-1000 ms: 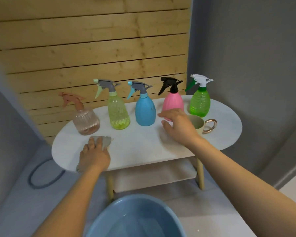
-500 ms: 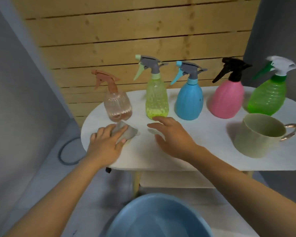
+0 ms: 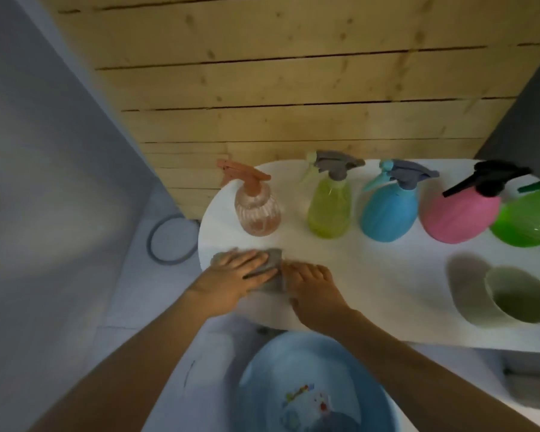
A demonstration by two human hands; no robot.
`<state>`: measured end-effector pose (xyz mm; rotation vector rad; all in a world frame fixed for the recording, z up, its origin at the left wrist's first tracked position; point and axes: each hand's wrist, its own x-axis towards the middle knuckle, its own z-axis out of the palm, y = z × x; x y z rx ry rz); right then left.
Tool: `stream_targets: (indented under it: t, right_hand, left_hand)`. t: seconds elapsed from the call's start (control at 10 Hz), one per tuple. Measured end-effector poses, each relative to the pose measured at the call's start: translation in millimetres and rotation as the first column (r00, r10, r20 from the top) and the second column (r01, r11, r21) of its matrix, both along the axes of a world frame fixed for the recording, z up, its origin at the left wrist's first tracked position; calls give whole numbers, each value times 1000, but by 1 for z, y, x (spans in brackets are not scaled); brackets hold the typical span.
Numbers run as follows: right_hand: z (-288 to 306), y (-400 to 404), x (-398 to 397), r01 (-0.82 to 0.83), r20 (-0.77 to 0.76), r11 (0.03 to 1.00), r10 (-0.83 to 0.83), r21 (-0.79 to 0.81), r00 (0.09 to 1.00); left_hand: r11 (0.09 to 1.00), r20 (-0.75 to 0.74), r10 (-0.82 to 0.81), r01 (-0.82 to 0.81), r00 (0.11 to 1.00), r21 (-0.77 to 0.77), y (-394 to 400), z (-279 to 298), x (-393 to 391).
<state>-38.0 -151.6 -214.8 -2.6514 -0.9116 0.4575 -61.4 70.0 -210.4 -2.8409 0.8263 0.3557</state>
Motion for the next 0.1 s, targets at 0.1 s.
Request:
stream_targets:
  t: [0.1]
  right_hand:
    - [70,0,8,2,-115,995,-14,-98,993]
  left_hand:
    - [988,-146,127,-138,981,-69,-28,70,-3]
